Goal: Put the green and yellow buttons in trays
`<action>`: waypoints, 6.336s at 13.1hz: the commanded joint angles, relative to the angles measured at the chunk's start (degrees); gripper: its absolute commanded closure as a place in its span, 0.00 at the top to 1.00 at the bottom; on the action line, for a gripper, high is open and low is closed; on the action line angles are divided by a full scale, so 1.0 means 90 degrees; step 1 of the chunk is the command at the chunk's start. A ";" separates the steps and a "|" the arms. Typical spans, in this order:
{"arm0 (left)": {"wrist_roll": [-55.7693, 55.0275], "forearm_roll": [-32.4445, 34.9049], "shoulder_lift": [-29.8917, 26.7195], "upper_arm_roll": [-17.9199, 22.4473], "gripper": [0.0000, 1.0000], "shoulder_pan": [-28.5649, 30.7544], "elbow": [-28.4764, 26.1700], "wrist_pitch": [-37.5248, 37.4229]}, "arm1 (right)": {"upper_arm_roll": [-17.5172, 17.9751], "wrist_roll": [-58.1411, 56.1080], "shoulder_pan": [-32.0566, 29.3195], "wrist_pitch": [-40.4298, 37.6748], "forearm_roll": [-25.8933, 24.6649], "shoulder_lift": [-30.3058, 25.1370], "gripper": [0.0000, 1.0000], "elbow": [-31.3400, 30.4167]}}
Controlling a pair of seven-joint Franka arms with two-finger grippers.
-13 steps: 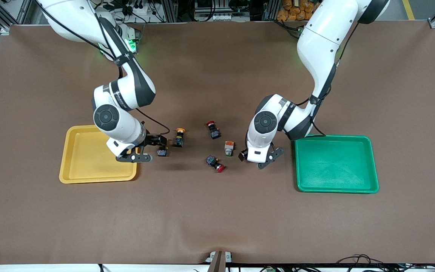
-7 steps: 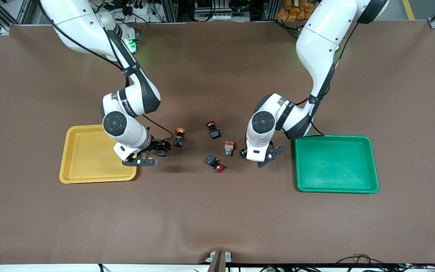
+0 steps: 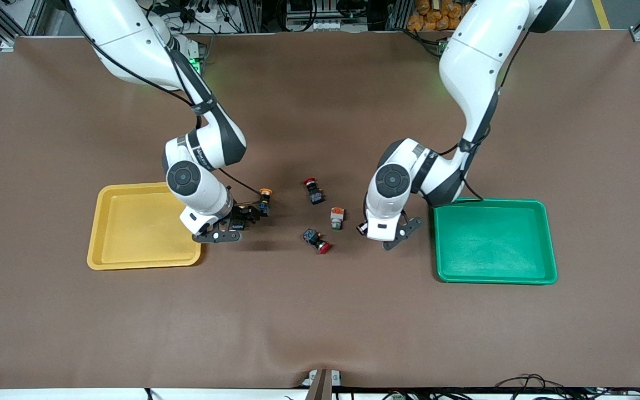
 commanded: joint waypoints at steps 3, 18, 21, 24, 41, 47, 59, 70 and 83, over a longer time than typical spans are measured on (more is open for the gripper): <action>0.0923 0.0232 -0.0921 0.0193 0.00 0.0759 0.0036 -0.0496 | -0.0037 0.0031 -0.0009 0.0387 -0.0286 -0.0115 1.00 -0.0436; 0.4852 0.0965 -0.0179 0.0193 1.00 0.3272 0.0036 -0.1864 | -0.0105 0.0168 0.0275 0.0545 -0.0540 -0.0008 0.00 -0.0466; 0.4813 0.0965 -0.0257 0.0193 1.00 0.3252 0.0114 -0.1864 | -0.0105 0.0148 0.0207 0.0292 -0.0540 -0.0182 0.00 -0.0476; 0.4784 0.0965 -0.0500 0.0125 1.00 0.3232 0.0182 -0.1864 | -0.0096 0.0129 0.0168 -0.0770 -0.0540 -0.0728 0.00 -0.0437; 0.3535 0.0945 -0.0063 -0.1750 1.00 0.1477 0.1041 -0.1475 | -0.0154 -0.4821 -0.2966 -0.1772 -0.1009 -0.1356 0.00 -0.0457; 0.2462 0.0945 0.0572 -0.1555 1.00 0.0646 0.1394 -0.0546 | -0.0154 -0.5115 -0.3104 -0.0696 -0.1048 -0.0624 0.00 -0.0593; 0.1981 0.1277 0.1217 -0.0754 1.00 -0.0625 0.1394 -0.0127 | -0.0144 -0.5750 -0.3251 -0.0080 -0.1048 -0.0301 0.69 -0.0642; 0.1678 0.1228 0.1023 -0.0764 0.00 -0.0557 0.1364 -0.0262 | -0.0076 -0.4690 -0.2920 -0.1914 -0.0687 -0.1129 0.96 -0.0652; 0.3296 0.1267 0.0133 -0.0774 0.00 0.2518 0.1200 -0.2319 | -0.0086 0.0156 0.0439 -0.1020 0.0856 -0.1005 0.96 -0.0652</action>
